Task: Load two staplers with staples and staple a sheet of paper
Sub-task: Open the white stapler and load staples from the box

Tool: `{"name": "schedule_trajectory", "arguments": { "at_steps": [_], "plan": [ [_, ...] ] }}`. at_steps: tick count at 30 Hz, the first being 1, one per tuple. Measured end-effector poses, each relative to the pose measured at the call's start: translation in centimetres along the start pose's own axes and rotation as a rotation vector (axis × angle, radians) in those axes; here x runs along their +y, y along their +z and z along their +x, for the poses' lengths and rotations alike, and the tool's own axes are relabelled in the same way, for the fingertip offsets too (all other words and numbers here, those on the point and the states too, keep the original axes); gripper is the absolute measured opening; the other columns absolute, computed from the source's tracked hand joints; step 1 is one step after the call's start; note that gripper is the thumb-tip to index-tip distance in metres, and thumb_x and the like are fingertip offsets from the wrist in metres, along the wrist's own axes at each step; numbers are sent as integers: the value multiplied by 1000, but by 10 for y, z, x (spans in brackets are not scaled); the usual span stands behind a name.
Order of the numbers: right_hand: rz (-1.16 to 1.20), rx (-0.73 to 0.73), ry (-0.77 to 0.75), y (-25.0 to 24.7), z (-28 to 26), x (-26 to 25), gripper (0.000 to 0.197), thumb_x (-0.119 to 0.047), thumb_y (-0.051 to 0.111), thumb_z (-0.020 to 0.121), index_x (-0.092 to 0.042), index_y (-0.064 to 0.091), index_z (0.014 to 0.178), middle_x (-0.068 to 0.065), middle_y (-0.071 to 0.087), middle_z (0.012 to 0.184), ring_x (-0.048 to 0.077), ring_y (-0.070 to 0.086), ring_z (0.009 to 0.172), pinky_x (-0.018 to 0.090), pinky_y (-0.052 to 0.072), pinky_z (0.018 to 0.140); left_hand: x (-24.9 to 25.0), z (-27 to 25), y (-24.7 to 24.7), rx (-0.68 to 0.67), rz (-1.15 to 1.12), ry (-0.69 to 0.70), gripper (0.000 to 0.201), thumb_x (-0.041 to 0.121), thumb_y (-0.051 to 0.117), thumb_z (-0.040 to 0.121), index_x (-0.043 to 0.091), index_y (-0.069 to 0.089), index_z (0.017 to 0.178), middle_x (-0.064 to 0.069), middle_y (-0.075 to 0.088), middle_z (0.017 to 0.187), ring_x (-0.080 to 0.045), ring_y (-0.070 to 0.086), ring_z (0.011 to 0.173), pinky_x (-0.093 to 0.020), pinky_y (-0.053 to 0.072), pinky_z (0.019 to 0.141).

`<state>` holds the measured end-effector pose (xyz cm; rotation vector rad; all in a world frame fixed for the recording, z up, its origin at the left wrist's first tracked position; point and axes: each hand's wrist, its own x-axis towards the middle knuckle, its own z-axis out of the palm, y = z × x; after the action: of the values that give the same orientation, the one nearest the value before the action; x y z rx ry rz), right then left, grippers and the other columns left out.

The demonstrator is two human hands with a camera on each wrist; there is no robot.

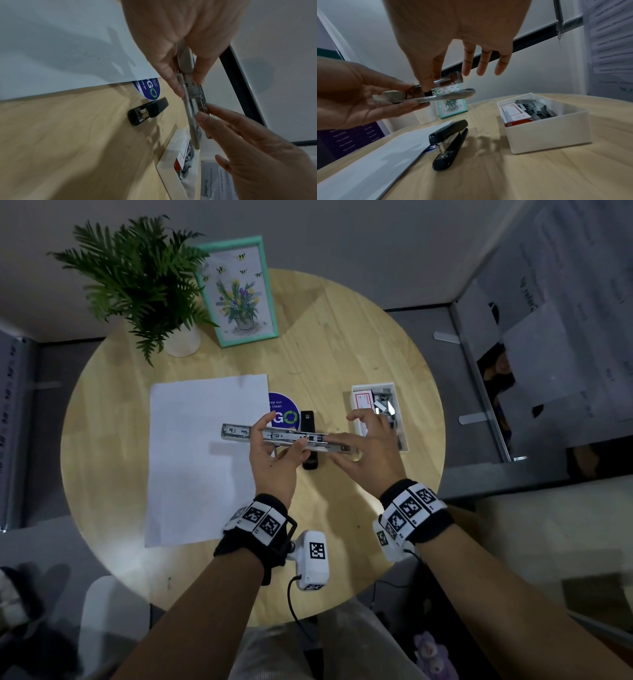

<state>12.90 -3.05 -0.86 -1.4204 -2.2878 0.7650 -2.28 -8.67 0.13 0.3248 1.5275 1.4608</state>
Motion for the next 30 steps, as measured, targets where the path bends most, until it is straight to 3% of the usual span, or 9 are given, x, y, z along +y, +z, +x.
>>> {"name": "schedule_trajectory", "arguments": {
  "at_steps": [5,7,9,12,14,17,20,24,30],
  "plan": [
    [-11,4,29,0,-4,6,28,-46,62,78,-35,75,101,5,54,120,30,49,114,43,43,91,-1,0,-3,14,-34,-26,60,-9,69,80,23,49,127,-12,59,113,-24,66,100,-40,61,80],
    [-13,6,42,0,-8,11,27,-46,64,79,-36,74,102,3,52,122,28,47,116,37,39,91,-1,-1,-5,13,-46,-30,60,-9,69,80,24,50,126,-10,61,110,-25,66,100,-38,61,80],
    [88,22,85,1,-10,15,23,-42,69,79,-34,75,101,1,49,122,25,45,118,38,41,95,-1,-2,-5,13,-47,-29,60,-10,69,80,22,49,127,-7,62,105,-20,67,93,-36,61,79],
    [458,59,300,-2,-10,7,7,-30,73,81,-33,75,88,-3,48,119,19,46,120,42,44,102,-2,-2,-4,22,-45,-30,60,-9,69,80,21,49,128,-7,61,105,-13,69,85,-38,61,80],
    [653,130,442,-7,-5,0,13,-21,73,81,-33,68,82,0,56,115,19,55,113,46,50,97,-3,-2,-2,24,-48,-29,59,-10,68,80,23,50,126,-10,59,110,-15,69,86,-40,60,81],
    [944,96,716,-13,7,-4,25,-10,71,80,-23,57,95,9,63,107,24,64,92,52,56,86,-2,-3,0,16,-45,-6,57,-10,67,81,25,51,122,-13,58,114,-19,68,89,-40,60,81],
    [1183,-86,919,-14,14,-7,34,-2,68,81,-13,52,108,17,64,100,30,67,77,42,60,73,0,-4,2,11,-49,15,56,-11,66,81,25,50,122,-11,59,113,-17,68,88,-39,60,81],
    [1246,-87,925,-12,19,-10,18,4,63,85,-3,58,101,17,64,90,22,71,64,33,62,68,0,-4,1,5,-51,26,52,-7,65,85,24,49,123,-11,59,114,-22,65,98,-39,60,81],
    [1237,-69,892,-10,18,-7,8,6,63,84,1,62,90,20,65,95,26,71,74,23,61,64,-3,0,-6,-11,74,101,32,5,47,99,29,53,119,-18,61,114,-27,64,101,-37,58,87]
  ]
}}
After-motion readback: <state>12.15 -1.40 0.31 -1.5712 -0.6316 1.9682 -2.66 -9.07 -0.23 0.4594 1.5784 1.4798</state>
